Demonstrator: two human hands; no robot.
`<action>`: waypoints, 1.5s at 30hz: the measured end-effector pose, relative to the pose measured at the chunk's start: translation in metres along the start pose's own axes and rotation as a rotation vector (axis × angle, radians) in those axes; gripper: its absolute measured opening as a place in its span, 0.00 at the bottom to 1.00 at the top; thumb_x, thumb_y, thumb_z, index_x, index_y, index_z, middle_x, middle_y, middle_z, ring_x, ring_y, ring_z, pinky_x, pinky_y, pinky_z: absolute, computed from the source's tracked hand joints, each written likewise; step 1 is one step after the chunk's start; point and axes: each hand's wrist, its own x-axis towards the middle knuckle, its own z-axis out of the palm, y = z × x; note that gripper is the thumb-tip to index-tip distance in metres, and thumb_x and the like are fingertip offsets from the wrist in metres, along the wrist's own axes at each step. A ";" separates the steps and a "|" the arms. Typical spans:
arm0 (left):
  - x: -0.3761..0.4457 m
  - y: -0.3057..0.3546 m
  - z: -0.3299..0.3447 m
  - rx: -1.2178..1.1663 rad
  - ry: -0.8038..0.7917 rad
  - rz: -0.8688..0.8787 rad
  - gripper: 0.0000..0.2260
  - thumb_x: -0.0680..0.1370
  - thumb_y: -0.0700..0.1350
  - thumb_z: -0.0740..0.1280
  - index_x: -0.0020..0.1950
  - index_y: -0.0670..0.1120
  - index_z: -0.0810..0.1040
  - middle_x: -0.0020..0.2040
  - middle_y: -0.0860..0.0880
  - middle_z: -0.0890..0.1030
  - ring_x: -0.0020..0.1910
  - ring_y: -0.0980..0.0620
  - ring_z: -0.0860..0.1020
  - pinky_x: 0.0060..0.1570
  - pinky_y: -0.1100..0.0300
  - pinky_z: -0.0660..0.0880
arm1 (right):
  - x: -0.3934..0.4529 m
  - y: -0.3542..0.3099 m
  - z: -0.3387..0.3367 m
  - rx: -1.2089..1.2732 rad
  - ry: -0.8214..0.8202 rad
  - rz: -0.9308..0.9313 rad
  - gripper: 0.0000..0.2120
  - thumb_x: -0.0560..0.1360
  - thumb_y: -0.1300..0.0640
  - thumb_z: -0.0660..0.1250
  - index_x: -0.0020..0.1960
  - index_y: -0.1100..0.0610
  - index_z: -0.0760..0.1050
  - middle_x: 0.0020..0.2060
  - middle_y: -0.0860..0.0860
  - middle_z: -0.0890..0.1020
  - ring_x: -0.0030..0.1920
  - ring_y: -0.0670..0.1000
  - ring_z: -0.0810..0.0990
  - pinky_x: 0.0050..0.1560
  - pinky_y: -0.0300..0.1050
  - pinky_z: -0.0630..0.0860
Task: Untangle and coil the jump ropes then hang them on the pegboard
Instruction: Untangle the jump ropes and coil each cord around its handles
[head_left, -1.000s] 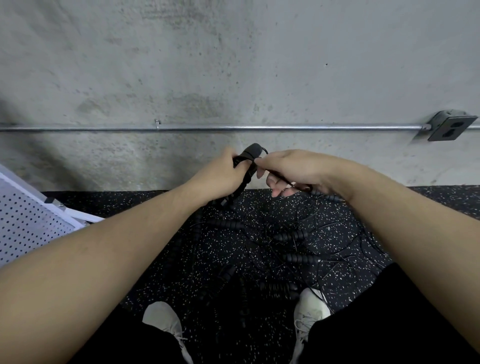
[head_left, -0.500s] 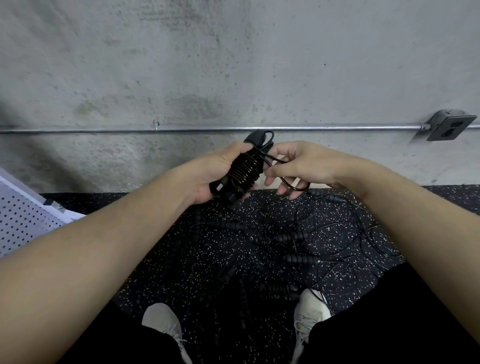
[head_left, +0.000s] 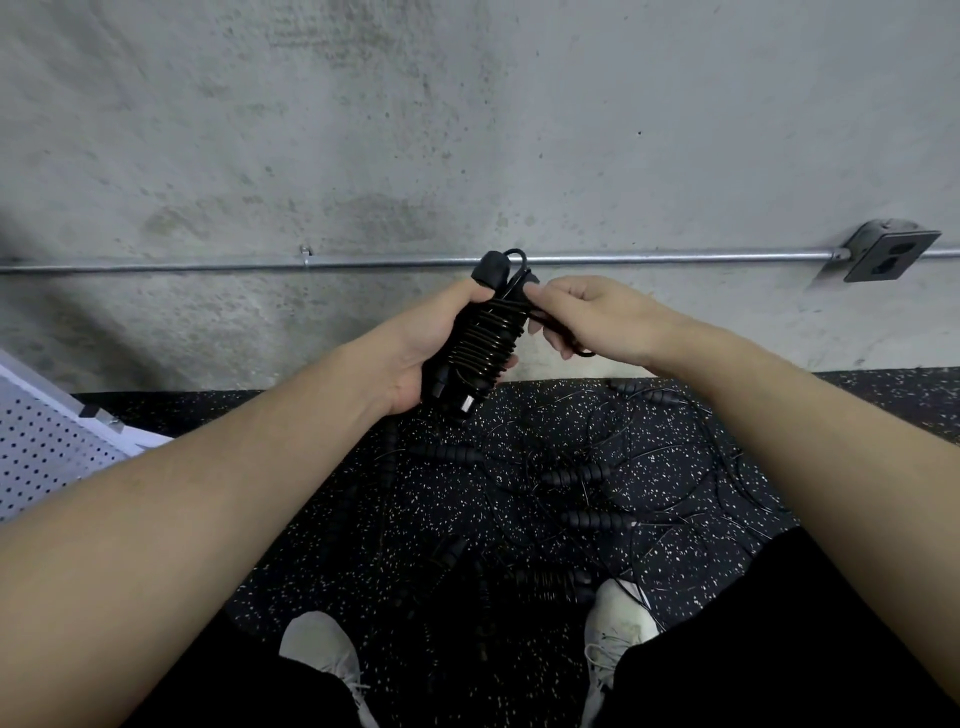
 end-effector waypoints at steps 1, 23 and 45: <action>0.000 0.000 0.001 -0.005 -0.004 0.003 0.20 0.83 0.57 0.60 0.56 0.43 0.82 0.45 0.44 0.83 0.42 0.47 0.84 0.48 0.52 0.79 | 0.001 -0.001 0.001 -0.004 0.035 -0.012 0.20 0.85 0.44 0.56 0.41 0.53 0.76 0.28 0.46 0.77 0.29 0.42 0.73 0.37 0.37 0.69; 0.011 -0.004 -0.005 -0.193 0.392 0.483 0.19 0.76 0.47 0.77 0.64 0.52 0.76 0.49 0.45 0.81 0.37 0.44 0.81 0.32 0.45 0.80 | 0.024 -0.021 0.016 1.112 0.256 0.257 0.17 0.81 0.41 0.64 0.55 0.55 0.74 0.58 0.57 0.82 0.56 0.56 0.84 0.53 0.57 0.84; 0.010 0.001 0.000 -0.331 0.318 0.374 0.13 0.78 0.54 0.73 0.59 0.52 0.75 0.49 0.39 0.83 0.43 0.40 0.83 0.38 0.47 0.79 | 0.022 -0.043 0.023 1.269 0.477 -0.057 0.09 0.76 0.59 0.75 0.52 0.54 0.76 0.37 0.49 0.83 0.41 0.49 0.84 0.44 0.40 0.80</action>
